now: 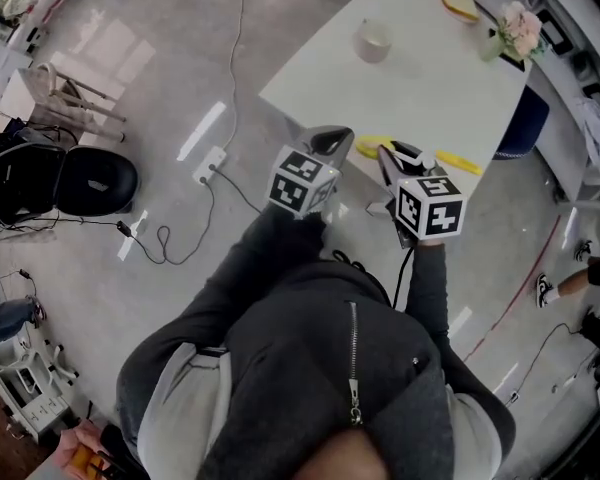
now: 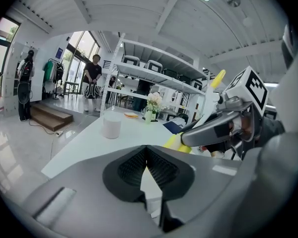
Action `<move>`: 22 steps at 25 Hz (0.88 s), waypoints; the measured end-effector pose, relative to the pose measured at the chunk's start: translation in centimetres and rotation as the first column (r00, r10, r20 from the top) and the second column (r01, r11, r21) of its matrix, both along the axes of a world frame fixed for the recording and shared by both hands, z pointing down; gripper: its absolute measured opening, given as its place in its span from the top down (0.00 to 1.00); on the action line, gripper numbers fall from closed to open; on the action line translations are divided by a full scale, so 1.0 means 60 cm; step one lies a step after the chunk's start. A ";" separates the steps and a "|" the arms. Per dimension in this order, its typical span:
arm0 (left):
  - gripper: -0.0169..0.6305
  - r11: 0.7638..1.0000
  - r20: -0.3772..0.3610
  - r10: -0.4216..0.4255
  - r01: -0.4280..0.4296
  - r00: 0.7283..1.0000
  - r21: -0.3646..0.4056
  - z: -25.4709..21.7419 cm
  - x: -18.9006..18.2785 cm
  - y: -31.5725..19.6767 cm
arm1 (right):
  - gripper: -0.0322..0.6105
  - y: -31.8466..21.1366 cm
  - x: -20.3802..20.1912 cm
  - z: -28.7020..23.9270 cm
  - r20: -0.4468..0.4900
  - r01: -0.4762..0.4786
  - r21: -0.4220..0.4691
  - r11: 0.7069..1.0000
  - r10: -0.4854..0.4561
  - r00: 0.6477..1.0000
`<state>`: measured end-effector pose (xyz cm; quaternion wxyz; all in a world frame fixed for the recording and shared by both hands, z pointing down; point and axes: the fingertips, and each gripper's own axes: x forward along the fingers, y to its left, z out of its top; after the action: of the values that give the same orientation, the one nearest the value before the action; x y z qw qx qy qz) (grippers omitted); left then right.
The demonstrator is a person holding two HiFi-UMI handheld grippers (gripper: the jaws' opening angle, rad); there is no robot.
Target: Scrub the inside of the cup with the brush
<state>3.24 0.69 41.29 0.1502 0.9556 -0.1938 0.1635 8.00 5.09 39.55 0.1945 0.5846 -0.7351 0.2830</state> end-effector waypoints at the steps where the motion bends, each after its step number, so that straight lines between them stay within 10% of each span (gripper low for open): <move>1: 0.96 1.000 -0.003 0.003 -0.003 1.000 0.002 -0.002 0.002 -0.013 | 0.80 -0.011 0.002 -0.001 -0.003 -0.006 0.001 1.000 0.006 1.000; 22: 0.96 0.999 -0.043 0.041 -0.041 0.998 -0.010 0.002 -0.016 -0.126 | 0.80 -0.104 -0.002 -0.007 -0.025 -0.086 -0.007 0.996 0.086 0.996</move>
<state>2.26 -6.87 41.43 0.1560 0.9618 -0.1699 0.1471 7.90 -1.16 39.16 0.1934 0.6183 -0.7057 0.2868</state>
